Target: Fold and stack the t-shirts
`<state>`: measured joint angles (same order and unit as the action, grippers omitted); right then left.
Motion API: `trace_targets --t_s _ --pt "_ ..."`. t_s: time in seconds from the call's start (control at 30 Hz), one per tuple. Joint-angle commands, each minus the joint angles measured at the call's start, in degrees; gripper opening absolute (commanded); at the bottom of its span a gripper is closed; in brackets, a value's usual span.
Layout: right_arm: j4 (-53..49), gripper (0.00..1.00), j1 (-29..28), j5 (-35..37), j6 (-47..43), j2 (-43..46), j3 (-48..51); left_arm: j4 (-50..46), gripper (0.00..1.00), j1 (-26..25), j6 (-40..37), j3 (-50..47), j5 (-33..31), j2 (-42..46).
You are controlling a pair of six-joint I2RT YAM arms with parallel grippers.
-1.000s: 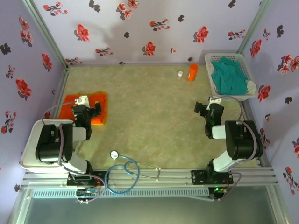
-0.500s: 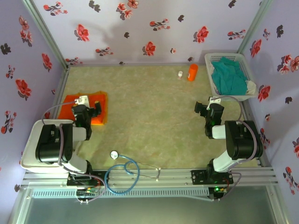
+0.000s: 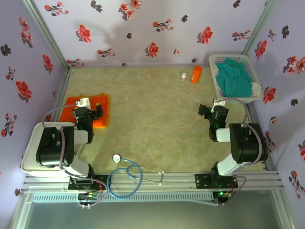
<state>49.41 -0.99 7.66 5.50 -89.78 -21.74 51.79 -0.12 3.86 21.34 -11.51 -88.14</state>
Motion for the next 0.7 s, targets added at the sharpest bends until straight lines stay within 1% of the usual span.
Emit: trace_targets --t_s 0.0,0.17,0.23,0.3,0.33,0.37,0.4,0.47,0.5,0.53,0.57,0.67 --pt "0.51 0.99 0.38 -0.02 -0.84 0.46 -0.94 1.02 1.00 -0.58 -0.87 0.28 -1.65 -0.40" --pt "0.39 0.99 0.38 -0.48 -1.07 0.65 -1.11 1.36 1.00 -0.62 -0.70 0.15 -2.33 -0.42" --pt "-1.83 0.99 0.31 -1.35 -1.52 2.09 -1.55 1.12 1.00 -0.66 -0.44 0.14 -2.72 0.06" --pt "-3.88 0.99 0.29 -0.38 -1.20 4.23 -1.76 -0.68 1.00 -0.96 -0.79 0.58 -3.14 1.43" --pt "-6.60 0.99 0.29 0.55 -0.83 5.83 -2.32 -2.79 1.00 -1.41 -1.22 1.17 -3.75 2.61" --pt "-11.22 0.99 0.23 1.77 -0.19 8.01 -3.46 -5.89 1.00 -2.39 -1.65 2.20 -5.06 4.29" --pt "-16.45 0.99 0.04 3.86 0.92 10.03 -5.29 -9.17 1.00 -3.68 -3.67 3.42 -6.70 6.13" --pt "-25.23 0.99 -0.06 9.45 5.08 12.83 -9.31 -17.07 1.00 -5.93 -5.01 6.63 -10.19 9.46" --pt "-29.86 0.99 -0.06 13.18 7.63 13.62 -11.50 -22.04 1.00 -6.62 -3.73 8.99 -12.00 11.04" --pt "-32.84 0.99 -0.06 15.83 9.40 13.95 -12.98 -25.94 1.00 -6.72 -0.93 11.24 -12.60 12.26" --pt "-38.29 0.99 0.02 18.40 11.69 13.97 -16.51 -30.83 1.00 -6.78 1.48 13.55 -12.62 13.27" --pt "-55.07 0.99 0.26 22.05 17.55 11.59 -27.89 -42.99 0.97 -7.72 7.03 20.76 -12.85 14.64"
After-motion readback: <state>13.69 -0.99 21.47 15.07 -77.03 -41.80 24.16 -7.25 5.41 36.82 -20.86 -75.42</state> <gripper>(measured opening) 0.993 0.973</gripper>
